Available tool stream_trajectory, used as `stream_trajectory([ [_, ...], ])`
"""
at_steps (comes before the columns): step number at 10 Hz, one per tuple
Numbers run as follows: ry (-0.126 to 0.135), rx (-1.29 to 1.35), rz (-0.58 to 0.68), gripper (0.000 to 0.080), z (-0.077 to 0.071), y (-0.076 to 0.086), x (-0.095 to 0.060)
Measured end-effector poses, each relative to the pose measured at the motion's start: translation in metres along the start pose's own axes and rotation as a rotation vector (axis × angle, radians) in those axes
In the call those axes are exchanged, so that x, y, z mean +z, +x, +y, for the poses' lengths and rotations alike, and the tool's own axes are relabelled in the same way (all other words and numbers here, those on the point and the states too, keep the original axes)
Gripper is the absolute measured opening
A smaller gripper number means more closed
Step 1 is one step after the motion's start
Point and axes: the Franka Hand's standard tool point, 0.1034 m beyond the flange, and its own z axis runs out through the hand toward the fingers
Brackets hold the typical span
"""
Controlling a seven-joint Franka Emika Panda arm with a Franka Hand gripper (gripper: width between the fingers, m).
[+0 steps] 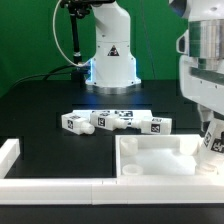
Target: Assemble one leg
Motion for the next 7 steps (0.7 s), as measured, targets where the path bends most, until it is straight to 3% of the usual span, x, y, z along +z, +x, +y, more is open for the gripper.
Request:
stream_trajectory([
  [1, -0.004, -0.142, 0.0, 0.0612, 0.003, -0.001, 0.002],
  [4, -0.008, -0.353, -0.002, 0.0641, 0.005, -0.001, 0.004],
  [6, -0.034, -0.661, 0.013, 0.0649, 0.0, -0.011, 0.002],
  [7, -0.031, -0.788, 0.023, 0.0649, -0.001, -0.014, 0.004],
])
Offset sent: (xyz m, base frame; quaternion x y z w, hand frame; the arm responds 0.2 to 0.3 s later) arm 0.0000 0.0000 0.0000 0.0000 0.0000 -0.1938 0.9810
